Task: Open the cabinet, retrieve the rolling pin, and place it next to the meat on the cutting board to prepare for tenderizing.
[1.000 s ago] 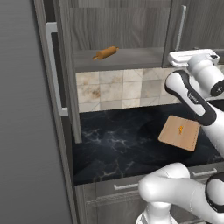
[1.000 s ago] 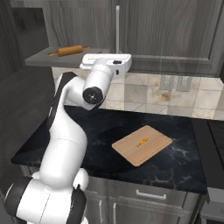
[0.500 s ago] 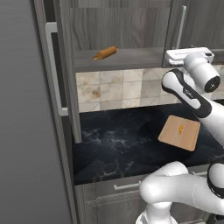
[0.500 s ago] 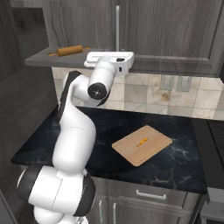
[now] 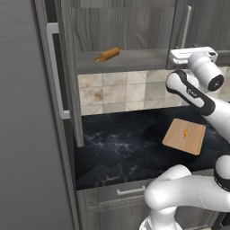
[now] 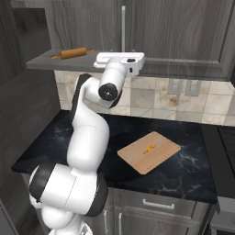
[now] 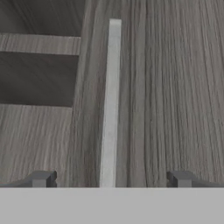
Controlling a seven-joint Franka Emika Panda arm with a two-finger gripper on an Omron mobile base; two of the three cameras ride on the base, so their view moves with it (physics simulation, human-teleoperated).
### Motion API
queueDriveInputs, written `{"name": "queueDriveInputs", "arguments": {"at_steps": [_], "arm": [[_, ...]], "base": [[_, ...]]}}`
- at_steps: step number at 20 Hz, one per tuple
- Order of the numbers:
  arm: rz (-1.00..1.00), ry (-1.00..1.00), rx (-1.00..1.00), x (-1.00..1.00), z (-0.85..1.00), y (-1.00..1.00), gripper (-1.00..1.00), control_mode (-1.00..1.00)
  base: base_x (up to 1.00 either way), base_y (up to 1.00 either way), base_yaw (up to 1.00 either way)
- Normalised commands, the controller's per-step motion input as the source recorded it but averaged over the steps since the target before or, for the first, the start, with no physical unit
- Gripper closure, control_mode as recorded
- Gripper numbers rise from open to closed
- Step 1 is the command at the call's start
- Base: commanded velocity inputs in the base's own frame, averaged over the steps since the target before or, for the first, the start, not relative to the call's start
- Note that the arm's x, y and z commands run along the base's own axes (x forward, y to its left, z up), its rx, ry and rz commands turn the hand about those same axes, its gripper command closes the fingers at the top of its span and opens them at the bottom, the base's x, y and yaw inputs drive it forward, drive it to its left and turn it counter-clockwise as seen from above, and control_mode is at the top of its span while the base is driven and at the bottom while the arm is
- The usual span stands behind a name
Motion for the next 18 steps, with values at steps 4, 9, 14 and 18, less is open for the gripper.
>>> {"name": "queueDriveInputs", "arguments": {"at_steps": [4, 9, 14, 18], "arm": [[0.00, 0.01, 0.00, 0.25, 0.00, 0.00, -1.00, -1.00], [0.00, 0.00, 0.00, 0.16, 0.00, 0.00, -1.00, -1.00], [0.00, 0.03, 0.00, 0.22, -0.06, 0.00, 1.00, -1.00], [0.00, 0.04, 0.00, 0.31, -0.08, 0.10, 1.00, -1.00]], "base": [[0.00, 0.00, 0.00], [0.00, 0.00, 0.00], [0.00, 0.00, 0.00], [0.00, 0.00, 0.00]]}}
